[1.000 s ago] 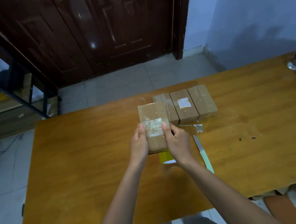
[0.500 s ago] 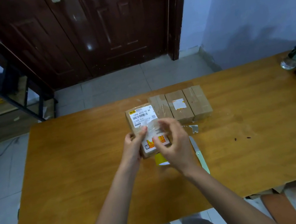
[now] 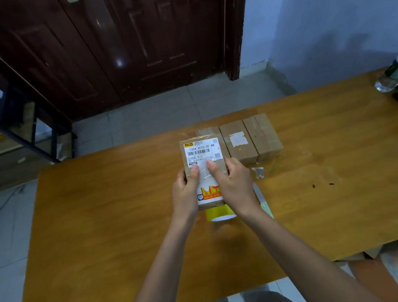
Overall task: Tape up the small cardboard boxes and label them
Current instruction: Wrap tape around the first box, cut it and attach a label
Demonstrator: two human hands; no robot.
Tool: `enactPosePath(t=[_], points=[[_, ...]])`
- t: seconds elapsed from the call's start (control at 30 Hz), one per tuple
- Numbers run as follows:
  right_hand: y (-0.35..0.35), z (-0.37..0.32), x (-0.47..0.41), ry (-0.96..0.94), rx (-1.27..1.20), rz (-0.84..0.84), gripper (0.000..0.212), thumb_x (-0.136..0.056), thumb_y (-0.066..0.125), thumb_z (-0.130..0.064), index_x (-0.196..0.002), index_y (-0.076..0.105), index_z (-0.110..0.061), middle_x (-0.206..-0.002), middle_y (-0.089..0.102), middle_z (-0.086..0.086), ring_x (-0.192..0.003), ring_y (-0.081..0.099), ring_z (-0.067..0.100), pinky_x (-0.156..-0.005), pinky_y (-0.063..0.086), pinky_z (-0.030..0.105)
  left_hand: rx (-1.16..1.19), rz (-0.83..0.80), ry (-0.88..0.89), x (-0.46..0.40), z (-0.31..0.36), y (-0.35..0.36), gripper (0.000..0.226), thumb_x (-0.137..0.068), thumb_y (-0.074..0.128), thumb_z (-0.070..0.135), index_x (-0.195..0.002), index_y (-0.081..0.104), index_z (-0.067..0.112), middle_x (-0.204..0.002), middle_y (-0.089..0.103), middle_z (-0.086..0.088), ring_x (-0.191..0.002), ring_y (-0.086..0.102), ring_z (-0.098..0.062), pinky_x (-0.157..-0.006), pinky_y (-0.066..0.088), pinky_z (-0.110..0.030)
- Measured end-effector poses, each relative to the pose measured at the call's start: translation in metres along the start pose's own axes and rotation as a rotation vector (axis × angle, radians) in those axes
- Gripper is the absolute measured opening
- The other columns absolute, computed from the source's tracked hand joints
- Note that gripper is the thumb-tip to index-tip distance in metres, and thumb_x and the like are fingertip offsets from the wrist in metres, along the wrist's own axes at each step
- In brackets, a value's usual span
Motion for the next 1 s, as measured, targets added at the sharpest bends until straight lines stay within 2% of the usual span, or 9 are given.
enactPosePath(t=[0.1, 0.2, 0.27, 0.37, 0.47, 0.67, 0.87, 0.93, 1.0], points=[[-0.001, 0.002, 0.0, 0.014, -0.003, 0.028, 0.032, -0.099, 0.045, -0.042, -0.085, 0.062, -0.019, -0.079, 0.06, -0.005, -0.071, 0.06, 0.01, -0.056, 0.043, 0.023, -0.032, 0.018, -0.006, 0.001, -0.001, 0.003, 0.035, -0.1, 0.048, 0.037, -0.116, 0.064, 0.01, -0.104, 0.073, -0.012, -0.086, 0.073, -0.024, -0.067, 0.058, -0.032], [-0.004, 0.007, -0.002, 0.049, -0.009, 0.003, 0.041, -0.102, 0.038, -0.039, -0.078, 0.059, -0.014, -0.078, 0.062, 0.001, -0.072, 0.06, 0.018, -0.062, 0.046, 0.036, -0.105, 0.021, -0.046, 0.001, -0.001, 0.007, 0.044, -0.102, 0.039, 0.044, -0.115, 0.063, 0.009, -0.107, 0.072, -0.012, -0.096, 0.07, -0.029, -0.083, 0.057, -0.045], [-0.007, 0.009, -0.002, 0.073, -0.084, -0.057, 0.038, -0.101, 0.04, -0.039, -0.083, 0.062, -0.016, -0.083, 0.065, 0.003, -0.075, 0.062, 0.016, -0.064, 0.049, 0.034, -0.113, 0.012, -0.083, 0.0, 0.001, 0.008, 0.046, -0.099, 0.045, 0.046, -0.118, 0.058, 0.007, -0.109, 0.071, -0.012, -0.096, 0.07, -0.029, -0.085, 0.057, -0.046], [-0.018, 0.01, -0.002, 0.109, -0.233, -0.217, 0.012, -0.092, 0.058, -0.041, -0.094, 0.065, -0.031, -0.102, 0.066, 0.002, -0.085, 0.065, 0.005, -0.069, 0.054, 0.023, -0.082, -0.053, -0.119, 0.002, 0.007, 0.009, 0.044, -0.092, 0.062, 0.04, -0.121, 0.054, 0.009, -0.111, 0.071, -0.01, -0.091, 0.073, -0.022, -0.073, 0.06, -0.033], [-0.037, 0.015, -0.004, 0.119, -0.31, -0.377, 0.027, -0.086, 0.071, -0.031, -0.111, 0.066, -0.023, -0.113, 0.066, 0.003, -0.097, 0.067, 0.014, -0.082, 0.057, 0.035, -0.13, -0.247, -0.147, 0.008, 0.013, 0.01, 0.046, -0.088, 0.06, 0.045, -0.125, 0.058, 0.017, -0.109, 0.073, -0.006, -0.091, 0.073, -0.019, -0.067, 0.057, -0.025], [-0.065, 0.019, -0.004, 0.051, -0.316, -0.451, 0.036, -0.087, 0.069, -0.028, -0.119, 0.064, -0.013, -0.114, 0.065, 0.012, -0.098, 0.068, 0.022, -0.083, 0.058, 0.041, -0.127, -0.417, -0.16, 0.019, 0.015, 0.012, 0.047, -0.088, 0.06, 0.05, -0.127, 0.056, 0.023, -0.113, 0.072, -0.004, -0.102, 0.07, -0.024, -0.08, 0.059, -0.037], [-0.073, 0.022, -0.008, 0.082, -0.368, -0.504, 0.054, -0.085, 0.071, -0.028, -0.134, 0.052, -0.017, -0.119, 0.066, 0.005, -0.101, 0.068, 0.018, -0.084, 0.058, 0.039, 0.023, -0.334, -0.197, 0.021, 0.004, 0.017, 0.06, -0.081, 0.059, 0.031, -0.136, 0.049, 0.01, -0.127, 0.065, -0.015, -0.113, 0.063, -0.035, -0.095, 0.051, -0.053], [-0.072, 0.019, -0.012, 0.102, -0.404, -0.491, 0.062, -0.086, 0.07, -0.024, -0.142, 0.044, -0.014, -0.125, 0.062, 0.004, -0.11, 0.063, 0.018, -0.09, 0.055, 0.039, 0.051, -0.279, -0.17, 0.023, 0.006, 0.017, 0.057, -0.084, 0.059, 0.033, -0.134, 0.052, 0.008, -0.125, 0.065, -0.016, -0.108, 0.065, -0.032, -0.089, 0.055, -0.048], [-0.071, 0.015, -0.016, 0.105, -0.413, -0.468, 0.059, -0.085, 0.071, -0.02, -0.138, 0.047, -0.012, -0.125, 0.06, 0.004, -0.113, 0.06, 0.018, -0.092, 0.054, 0.038, 0.007, -0.15, -0.143, 0.023, 0.009, 0.012, 0.052, -0.088, 0.064, 0.035, -0.128, 0.052, 0.005, -0.124, 0.064, -0.018, -0.1, 0.069, -0.026, -0.078, 0.059, -0.04]])
Point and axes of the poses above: each hand's wrist, its own x-axis away from the middle knuckle, its own y-axis out of the palm, z = x × y, the point moved 2 cm from there along -x, towards the middle knuckle
